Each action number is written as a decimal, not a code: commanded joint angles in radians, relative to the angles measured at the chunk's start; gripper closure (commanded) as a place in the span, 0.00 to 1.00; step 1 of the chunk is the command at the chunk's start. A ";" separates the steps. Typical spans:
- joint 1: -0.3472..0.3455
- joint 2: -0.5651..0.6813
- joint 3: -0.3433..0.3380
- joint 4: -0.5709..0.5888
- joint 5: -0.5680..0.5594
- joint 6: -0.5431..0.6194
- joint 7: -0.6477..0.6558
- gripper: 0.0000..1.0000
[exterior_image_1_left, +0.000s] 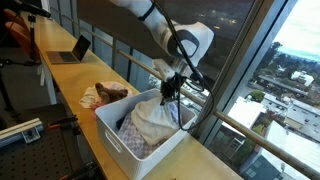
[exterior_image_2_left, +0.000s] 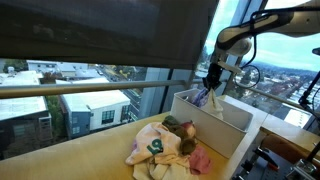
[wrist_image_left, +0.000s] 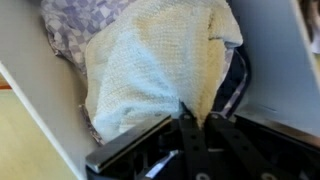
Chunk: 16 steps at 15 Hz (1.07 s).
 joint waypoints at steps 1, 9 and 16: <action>-0.017 -0.170 0.024 -0.042 0.058 -0.059 -0.032 0.98; 0.062 -0.449 0.073 -0.018 0.080 -0.098 -0.053 0.98; 0.243 -0.575 0.181 0.062 0.022 -0.178 0.045 0.98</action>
